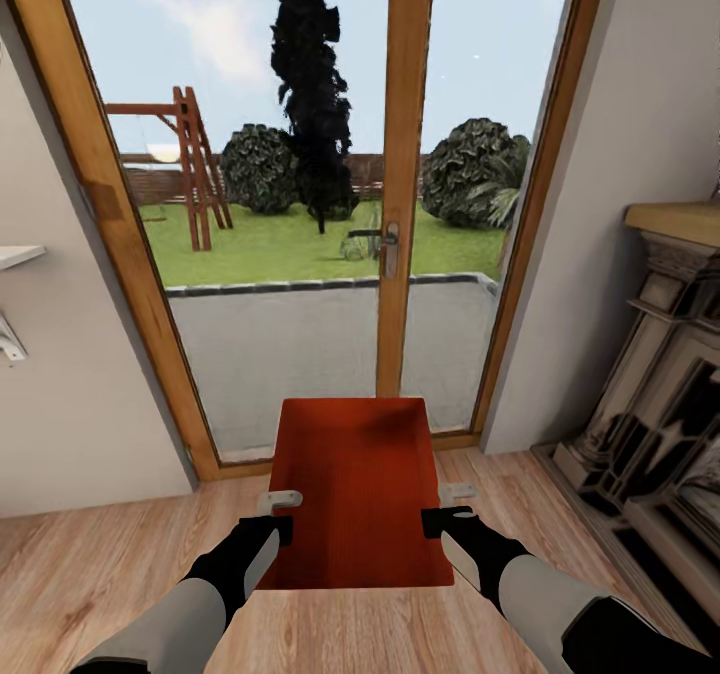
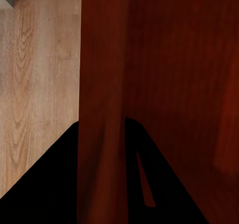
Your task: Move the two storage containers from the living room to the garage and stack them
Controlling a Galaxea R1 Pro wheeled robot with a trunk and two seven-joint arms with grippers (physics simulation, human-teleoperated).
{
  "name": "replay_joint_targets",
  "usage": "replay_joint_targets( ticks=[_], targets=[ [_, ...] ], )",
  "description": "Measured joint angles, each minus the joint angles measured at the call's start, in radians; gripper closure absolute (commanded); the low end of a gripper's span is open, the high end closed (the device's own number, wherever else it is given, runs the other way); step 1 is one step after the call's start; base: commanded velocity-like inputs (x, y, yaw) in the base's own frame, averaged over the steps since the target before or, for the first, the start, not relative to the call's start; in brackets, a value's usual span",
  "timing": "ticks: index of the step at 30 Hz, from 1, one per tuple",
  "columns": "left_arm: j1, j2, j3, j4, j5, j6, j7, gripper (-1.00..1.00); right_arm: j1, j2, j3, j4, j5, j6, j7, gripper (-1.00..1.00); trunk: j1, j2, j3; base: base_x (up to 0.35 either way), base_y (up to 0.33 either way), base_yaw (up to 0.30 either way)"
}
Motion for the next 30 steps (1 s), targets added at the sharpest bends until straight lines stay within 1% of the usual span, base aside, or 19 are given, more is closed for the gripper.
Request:
replay_joint_targets(
  ticks=[30],
  targets=[
    [0.000, 0.000, 0.000, 0.000, 0.000, 0.000, 0.000, 1.00, 0.000, 0.000, 0.001, 0.000, -0.001, 0.000, 0.000, 1.00, 0.000, 0.000, 0.047, 0.000, 0.000, 0.000]
  ],
)
